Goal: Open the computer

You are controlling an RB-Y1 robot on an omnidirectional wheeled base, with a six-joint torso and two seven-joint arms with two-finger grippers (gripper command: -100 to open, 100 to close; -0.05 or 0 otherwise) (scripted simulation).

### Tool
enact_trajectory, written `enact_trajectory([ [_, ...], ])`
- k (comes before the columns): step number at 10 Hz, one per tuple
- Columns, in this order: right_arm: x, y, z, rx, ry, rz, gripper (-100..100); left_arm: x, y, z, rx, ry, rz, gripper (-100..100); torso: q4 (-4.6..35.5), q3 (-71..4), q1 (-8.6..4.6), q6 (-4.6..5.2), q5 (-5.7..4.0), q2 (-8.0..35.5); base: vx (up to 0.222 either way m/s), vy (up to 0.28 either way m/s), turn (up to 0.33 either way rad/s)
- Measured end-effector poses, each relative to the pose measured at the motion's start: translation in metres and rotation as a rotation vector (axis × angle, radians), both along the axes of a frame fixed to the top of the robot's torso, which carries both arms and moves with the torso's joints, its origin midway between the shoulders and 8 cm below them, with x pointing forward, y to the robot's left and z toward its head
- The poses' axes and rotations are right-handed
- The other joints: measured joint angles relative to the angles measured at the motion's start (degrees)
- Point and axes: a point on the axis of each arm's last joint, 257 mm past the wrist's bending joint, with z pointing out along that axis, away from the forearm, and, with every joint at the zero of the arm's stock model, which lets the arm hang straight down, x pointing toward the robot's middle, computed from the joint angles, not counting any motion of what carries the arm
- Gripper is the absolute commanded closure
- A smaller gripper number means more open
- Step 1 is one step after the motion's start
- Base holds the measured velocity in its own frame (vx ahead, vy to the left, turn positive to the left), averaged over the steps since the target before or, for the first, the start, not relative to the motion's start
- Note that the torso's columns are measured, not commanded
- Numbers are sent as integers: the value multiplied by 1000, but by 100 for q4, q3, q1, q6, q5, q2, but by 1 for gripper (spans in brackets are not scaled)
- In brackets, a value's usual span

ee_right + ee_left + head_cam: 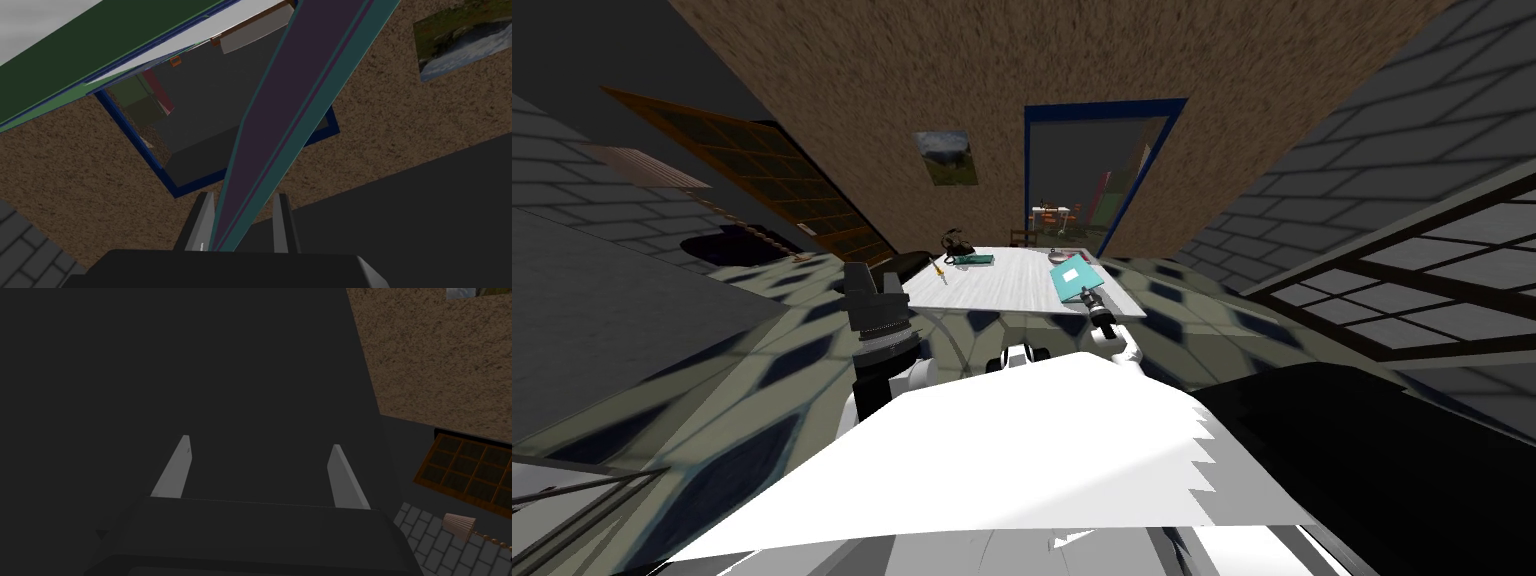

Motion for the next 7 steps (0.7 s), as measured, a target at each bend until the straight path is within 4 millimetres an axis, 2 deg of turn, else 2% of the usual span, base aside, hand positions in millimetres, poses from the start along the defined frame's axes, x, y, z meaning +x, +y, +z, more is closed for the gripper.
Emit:
enact_trajectory([
  [5,2,15,-25,129,-30,18,100,0,0,0,0,0,0,0,-18,-8,-2,-10,-15,-18,9,-44,-21],
  [6,0,17,-29,152,-35,18,-100,0,0,0,0,0,0,0,-22,-5,0,-9,-21,-12,-23,-10,52],
  [7,2,13,-22,151,-39,17,-100,0,0,0,0,0,0,0,7,5,8,3,4,15,-40,25,78],
])
